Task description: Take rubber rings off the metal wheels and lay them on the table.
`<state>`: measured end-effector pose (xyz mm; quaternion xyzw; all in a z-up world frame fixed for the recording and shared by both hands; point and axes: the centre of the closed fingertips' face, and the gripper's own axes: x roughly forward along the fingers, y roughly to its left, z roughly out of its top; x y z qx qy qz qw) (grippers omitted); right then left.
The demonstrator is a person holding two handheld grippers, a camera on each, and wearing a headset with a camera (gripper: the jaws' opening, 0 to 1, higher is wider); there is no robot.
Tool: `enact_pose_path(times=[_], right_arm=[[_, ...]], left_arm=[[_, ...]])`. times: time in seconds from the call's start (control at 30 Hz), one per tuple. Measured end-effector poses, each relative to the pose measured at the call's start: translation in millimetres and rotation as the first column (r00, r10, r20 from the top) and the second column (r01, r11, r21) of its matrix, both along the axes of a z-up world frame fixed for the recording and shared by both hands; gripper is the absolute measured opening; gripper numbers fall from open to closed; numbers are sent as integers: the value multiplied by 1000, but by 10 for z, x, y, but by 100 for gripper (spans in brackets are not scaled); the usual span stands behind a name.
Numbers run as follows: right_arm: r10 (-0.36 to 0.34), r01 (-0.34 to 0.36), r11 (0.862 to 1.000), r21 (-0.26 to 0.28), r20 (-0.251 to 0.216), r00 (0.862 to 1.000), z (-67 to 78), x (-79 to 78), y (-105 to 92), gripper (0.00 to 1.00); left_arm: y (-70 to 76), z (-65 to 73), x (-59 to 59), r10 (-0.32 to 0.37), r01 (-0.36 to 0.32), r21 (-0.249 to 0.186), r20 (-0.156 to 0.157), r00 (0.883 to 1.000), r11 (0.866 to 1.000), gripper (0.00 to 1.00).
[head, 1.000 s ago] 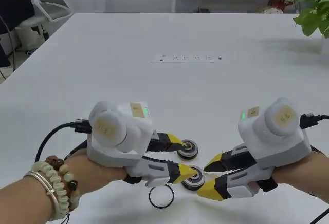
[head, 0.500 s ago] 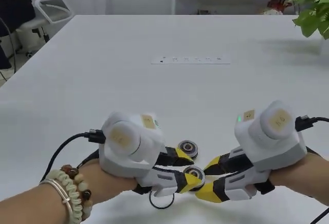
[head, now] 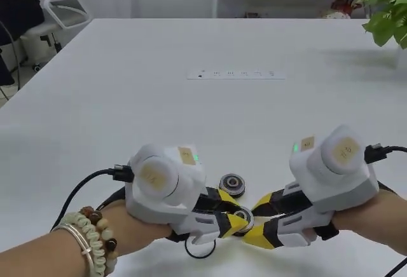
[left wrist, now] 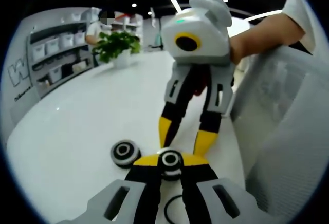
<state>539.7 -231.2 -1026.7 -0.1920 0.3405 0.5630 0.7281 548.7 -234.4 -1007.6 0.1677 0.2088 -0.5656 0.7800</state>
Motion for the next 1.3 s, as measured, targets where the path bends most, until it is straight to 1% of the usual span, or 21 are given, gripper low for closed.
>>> enact_pose_path(times=[0.1, 0.33, 0.57, 0.6, 0.67, 0.7, 0.73, 0.9, 0.97, 1.0, 1.03, 1.13, 1.23, 1.3], right_arm=[[-2, 2, 1000, 6, 6, 1000, 7, 11, 3, 22], [12, -12, 1000, -9, 21, 1000, -4, 8, -1, 21], [8, -8, 1000, -11, 5, 1000, -6, 3, -21, 19], [10, -10, 1000, -15, 6, 1000, -7, 1, -27, 18], [15, -15, 999, -38, 12, 1000, -27, 9, -67, 12], [14, -13, 999, -38, 9, 1000, -28, 8, -73, 8], [-4, 4, 1000, -31, -7, 1000, -28, 17, -81, 7], [0, 0, 999, -35, 0, 1000, -32, 14, -71, 6], [-4, 4, 999, -40, -3, 1000, -38, 17, -75, 4], [-15, 15, 999, -39, -10, 1000, -37, 27, -78, 3], [-32, 31, 999, -36, -26, 999, -39, 35, -83, 3], [-32, 32, 999, -33, -21, 999, -37, 35, -84, 1], [-44, 43, 999, -32, -28, 999, -35, 43, -84, 1], [-69, 67, 997, -31, -52, 996, -34, 51, -88, 0]], left_arm=[[2, 0, -3, 1, -1, -7, 1, 1000, 1000, 15], [-7, 2, 1, 4, -4, -15, 1, 1000, 1000, 15], [-6, 3, 4, 4, -4, -28, 4, 1000, 1000, 15], [-7, 5, 5, 5, -5, -29, 4, 1000, 1000, 15], [-4, 7, 7, 6, -6, -28, 5, 1000, 1000, 15], [0, 7, 10, 7, -7, -28, 5, 1000, 1000, 15], [1, 7, 10, 7, -7, -29, 4, 1000, 1000, 15], [3, 6, 17, 13, -13, -31, 3, 1000, 999, 15], [4, 6, 19, 13, -13, -31, 4, 1000, 999, 15], [3, 6, 19, 14, -14, -32, 3, 1000, 999, 15], [3, 6, 19, 15, -14, -32, 3, 1000, 999, 15], [3, 6, 19, 19, -19, -38, -1, 1000, 999, 15], [3, 6, 20, 19, -19, -39, -1, 1000, 999, 15], [3, 5, 21, 19, -19, -38, 0, 1000, 999, 15]])
